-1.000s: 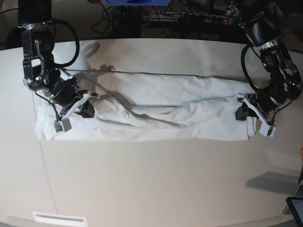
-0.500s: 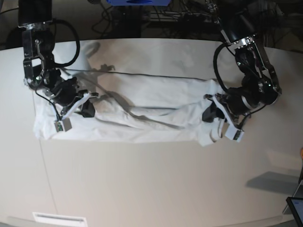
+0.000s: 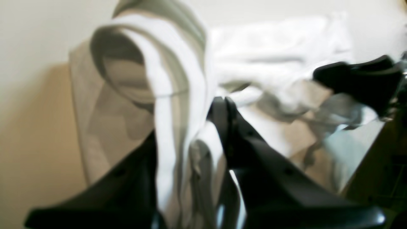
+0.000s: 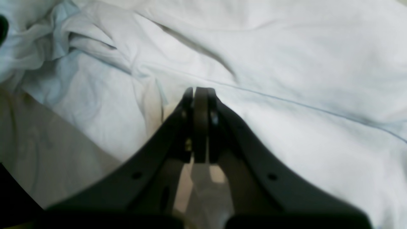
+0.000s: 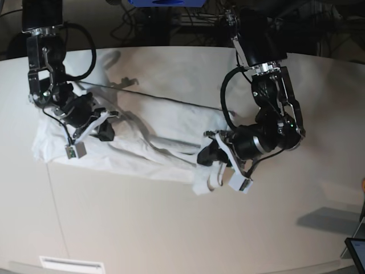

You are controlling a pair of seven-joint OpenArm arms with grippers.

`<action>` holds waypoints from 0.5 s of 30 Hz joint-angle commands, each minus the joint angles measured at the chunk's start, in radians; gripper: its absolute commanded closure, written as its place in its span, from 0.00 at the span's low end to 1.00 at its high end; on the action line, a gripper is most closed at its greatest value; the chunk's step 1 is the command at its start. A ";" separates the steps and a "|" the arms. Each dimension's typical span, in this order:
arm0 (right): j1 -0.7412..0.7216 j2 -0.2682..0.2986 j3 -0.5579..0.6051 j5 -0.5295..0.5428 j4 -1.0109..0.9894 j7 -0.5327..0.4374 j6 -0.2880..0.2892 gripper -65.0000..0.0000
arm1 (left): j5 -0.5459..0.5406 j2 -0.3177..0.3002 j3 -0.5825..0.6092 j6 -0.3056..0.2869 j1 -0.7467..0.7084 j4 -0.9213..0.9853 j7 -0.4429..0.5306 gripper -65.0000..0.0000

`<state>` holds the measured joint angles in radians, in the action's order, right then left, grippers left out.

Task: Fold the T-shirt properly
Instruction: 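Lift the strip end with the left gripper and fold it toward the right gripper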

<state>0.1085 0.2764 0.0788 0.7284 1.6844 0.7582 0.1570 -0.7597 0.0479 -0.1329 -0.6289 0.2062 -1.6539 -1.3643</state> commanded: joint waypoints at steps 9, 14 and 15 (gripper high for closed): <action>-0.013 0.010 -0.006 0.012 0.015 -0.018 0.008 0.99 | -0.030 0.030 0.164 0.039 0.028 0.083 0.141 1.00; -0.013 0.013 -0.006 0.012 0.015 -0.018 0.008 0.99 | -0.030 0.025 0.253 0.044 0.028 0.180 0.240 1.00; -0.013 0.013 -0.006 0.012 0.015 -0.018 0.008 0.99 | -0.030 0.025 0.263 0.044 0.028 0.192 0.250 1.00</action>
<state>0.1081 0.2790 0.0788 0.7292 1.6844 0.7578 0.1570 -0.7597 0.0677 0.1261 -0.5793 0.2123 -1.4464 -1.1362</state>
